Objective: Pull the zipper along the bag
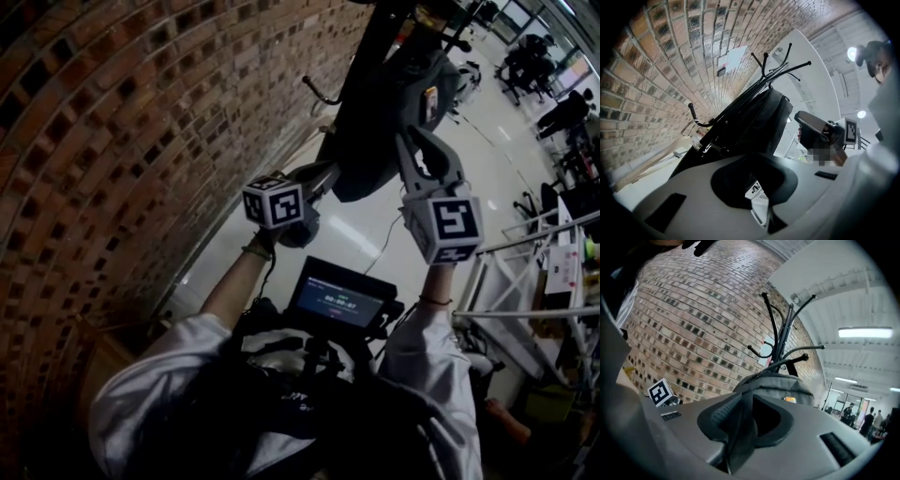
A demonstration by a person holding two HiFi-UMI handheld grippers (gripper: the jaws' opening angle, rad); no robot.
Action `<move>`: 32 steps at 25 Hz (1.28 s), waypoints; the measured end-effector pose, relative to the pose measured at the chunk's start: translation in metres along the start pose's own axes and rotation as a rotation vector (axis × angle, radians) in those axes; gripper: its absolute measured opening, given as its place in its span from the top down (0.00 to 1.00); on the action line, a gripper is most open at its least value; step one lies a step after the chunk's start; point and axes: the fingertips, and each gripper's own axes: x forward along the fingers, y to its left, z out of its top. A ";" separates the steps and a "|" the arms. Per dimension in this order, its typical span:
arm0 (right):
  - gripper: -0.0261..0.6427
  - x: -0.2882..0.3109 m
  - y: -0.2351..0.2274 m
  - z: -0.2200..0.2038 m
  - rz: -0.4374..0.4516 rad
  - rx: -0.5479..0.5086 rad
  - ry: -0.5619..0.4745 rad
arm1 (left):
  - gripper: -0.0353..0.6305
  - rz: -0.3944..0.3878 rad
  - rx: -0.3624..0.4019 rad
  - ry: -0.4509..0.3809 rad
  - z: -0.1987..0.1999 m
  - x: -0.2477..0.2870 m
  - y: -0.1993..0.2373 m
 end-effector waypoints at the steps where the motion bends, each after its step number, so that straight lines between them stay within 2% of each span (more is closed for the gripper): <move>1: 0.84 0.004 0.000 0.007 0.002 -0.037 0.005 | 0.92 0.000 -0.008 -0.004 0.000 0.000 0.000; 4: 0.83 0.015 0.001 0.026 0.001 -0.148 0.004 | 0.92 0.005 -0.015 -0.007 0.003 -0.001 -0.002; 6: 0.74 0.022 0.003 0.035 0.006 -0.200 0.017 | 0.92 0.015 0.001 -0.004 0.004 -0.002 -0.001; 9: 0.69 0.031 0.009 0.046 -0.015 -0.273 0.031 | 0.92 0.020 -0.007 -0.003 0.004 -0.002 -0.002; 13: 0.69 0.043 0.008 0.047 -0.087 -0.383 0.091 | 0.92 0.008 -0.016 0.000 0.002 0.000 -0.003; 18: 0.69 0.053 0.005 0.037 -0.114 -0.511 0.135 | 0.92 0.018 -0.004 0.008 0.002 -0.001 -0.006; 28: 0.71 0.045 -0.006 0.048 -0.112 -0.451 0.109 | 0.92 0.008 0.008 -0.004 0.001 -0.002 -0.007; 32: 0.81 0.042 0.002 0.051 -0.085 -0.535 0.075 | 0.92 0.004 -0.004 -0.013 0.001 -0.002 -0.007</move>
